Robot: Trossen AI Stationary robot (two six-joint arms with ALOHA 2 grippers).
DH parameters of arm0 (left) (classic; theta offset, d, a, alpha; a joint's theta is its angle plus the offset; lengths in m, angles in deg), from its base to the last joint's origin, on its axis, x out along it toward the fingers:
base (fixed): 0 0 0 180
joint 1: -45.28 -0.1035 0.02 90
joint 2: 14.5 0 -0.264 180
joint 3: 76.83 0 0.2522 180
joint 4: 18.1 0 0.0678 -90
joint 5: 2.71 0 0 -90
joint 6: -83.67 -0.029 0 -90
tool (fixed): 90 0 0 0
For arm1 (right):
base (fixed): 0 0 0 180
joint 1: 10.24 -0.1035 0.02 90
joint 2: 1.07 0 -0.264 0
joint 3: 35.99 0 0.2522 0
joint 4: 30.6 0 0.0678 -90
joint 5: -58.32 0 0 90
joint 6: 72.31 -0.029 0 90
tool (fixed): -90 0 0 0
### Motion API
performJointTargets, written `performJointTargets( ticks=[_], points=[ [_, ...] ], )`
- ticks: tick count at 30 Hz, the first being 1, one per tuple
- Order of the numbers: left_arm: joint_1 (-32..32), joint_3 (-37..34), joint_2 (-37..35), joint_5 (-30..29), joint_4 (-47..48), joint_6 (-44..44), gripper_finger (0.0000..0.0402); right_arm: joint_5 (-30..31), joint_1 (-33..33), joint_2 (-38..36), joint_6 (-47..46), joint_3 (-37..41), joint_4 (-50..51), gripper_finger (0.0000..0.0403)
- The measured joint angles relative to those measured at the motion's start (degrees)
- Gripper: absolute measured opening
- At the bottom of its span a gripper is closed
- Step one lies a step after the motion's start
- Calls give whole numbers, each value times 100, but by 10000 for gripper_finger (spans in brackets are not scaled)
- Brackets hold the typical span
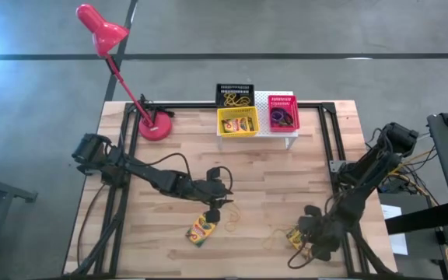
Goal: Pick & Place Office Desk Supplies
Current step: Put the yellow crayon box into the yellow bin on the shelf
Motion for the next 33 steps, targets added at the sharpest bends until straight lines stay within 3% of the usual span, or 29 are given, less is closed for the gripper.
performJointTargets(
  ticks=[5, 11, 14, 19, 26, 29, 33],
  points=[
    [0, -2, 0, 2, 1, 4, 126, 93, 91, 480, 730, -78, -23, 47],
    [0, -17, 0, -1, 0, 14, 126, 1302, 348, 804, 774, -147, -24, 47],
    [0, -17, 0, -9, -8, 20, 126, 1786, 724, 901, 211, -138, 92, 47],
    [-4, -19, 0, -23, -46, 20, 126, 2072, 1738, 1014, -1687, -136, 22, 47],
    [-4, -22, 0, -20, -66, 25, 126, 3081, 2050, 564, 83, -370, -412, 47],
    [-4, -22, 0, -20, -72, 190, 126, 2657, 2053, 315, 743, -372, -342, 47],
    [-4, -22, 0, -15, -71, 302, 126, 1186, 2018, 91, 888, -375, -173, 47]
  ],
)
